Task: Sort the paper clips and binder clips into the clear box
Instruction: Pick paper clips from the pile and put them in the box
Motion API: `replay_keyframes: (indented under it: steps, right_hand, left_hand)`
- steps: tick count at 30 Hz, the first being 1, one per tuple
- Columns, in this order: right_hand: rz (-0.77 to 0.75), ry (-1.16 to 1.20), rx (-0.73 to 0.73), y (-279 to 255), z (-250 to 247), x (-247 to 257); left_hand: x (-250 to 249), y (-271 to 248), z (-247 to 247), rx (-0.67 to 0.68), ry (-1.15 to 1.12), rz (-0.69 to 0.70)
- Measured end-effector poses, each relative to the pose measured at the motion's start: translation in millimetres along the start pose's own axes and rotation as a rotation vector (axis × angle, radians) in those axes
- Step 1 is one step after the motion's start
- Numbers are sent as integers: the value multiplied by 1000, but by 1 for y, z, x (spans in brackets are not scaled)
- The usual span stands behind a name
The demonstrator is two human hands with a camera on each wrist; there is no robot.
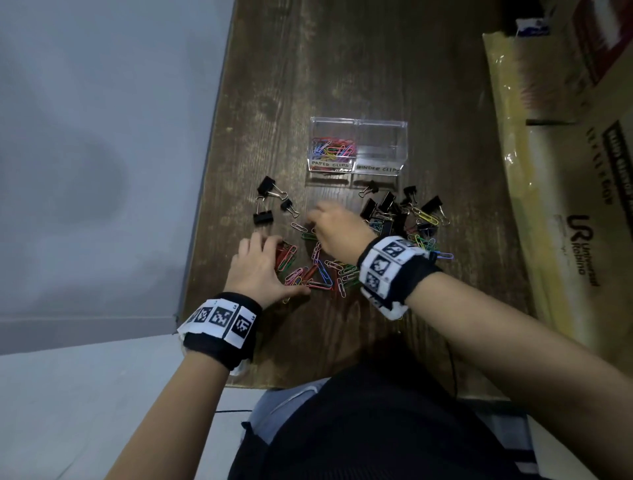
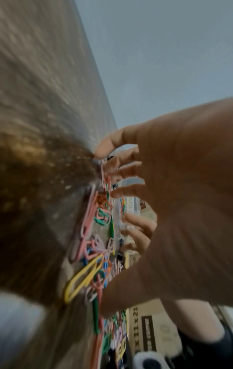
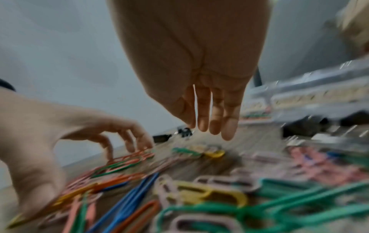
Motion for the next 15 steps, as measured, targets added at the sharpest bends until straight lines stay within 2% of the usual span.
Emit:
replay_keyframes:
  steps: [5,7,10,13,15]
  right_hand:
    - [-132,-148,61,-14,20,17]
    - [-163,-84,106,-32,20,10]
    - [-74,76,102,-57,10,-17]
    - [-10,-3,189,-72,13,-37]
    - [15,-35,180,-69,20,-36]
  left_hand:
    - [-17,-3,9,46,-124,45]
    - [-16,-4,8,40,-196,54]
    - [1,-6,2,44,-229,-11]
    - [12,-8,1,82,-249,-80]
    - [2,-4,4,90,-316,-51]
Point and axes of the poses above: each hand's wrist, its own y-axis towards the middle knuckle, its own z-axis out of the palm, x = y × z, the point moved 5 cm from there along y, towards the middle knuckle, and after that the axes turned 3 degrees about -y, right-handed, at the moved point
